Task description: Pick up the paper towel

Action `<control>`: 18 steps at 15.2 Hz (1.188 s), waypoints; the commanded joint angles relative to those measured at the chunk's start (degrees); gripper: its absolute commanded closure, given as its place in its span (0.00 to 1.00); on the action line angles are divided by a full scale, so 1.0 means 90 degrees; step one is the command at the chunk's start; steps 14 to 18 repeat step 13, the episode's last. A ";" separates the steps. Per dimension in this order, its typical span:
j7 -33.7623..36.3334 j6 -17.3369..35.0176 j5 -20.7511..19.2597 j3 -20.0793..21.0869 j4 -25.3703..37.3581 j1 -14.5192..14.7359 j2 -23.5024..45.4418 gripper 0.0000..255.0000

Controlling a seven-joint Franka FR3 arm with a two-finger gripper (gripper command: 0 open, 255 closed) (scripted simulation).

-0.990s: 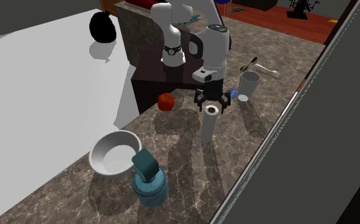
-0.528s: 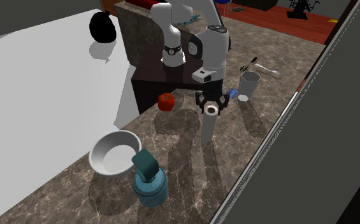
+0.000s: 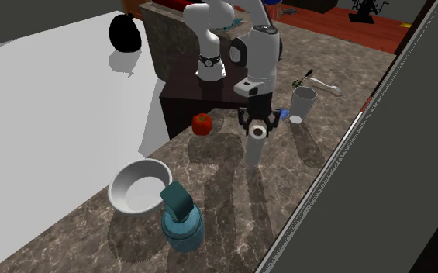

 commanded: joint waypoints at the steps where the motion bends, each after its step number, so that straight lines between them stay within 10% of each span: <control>1: -0.0051 -0.0140 0.0070 0.0043 0.0042 -0.0022 -0.0100 1.00; 18: -0.0329 -0.0850 0.0424 0.0209 0.0271 -0.0138 -0.0610 1.00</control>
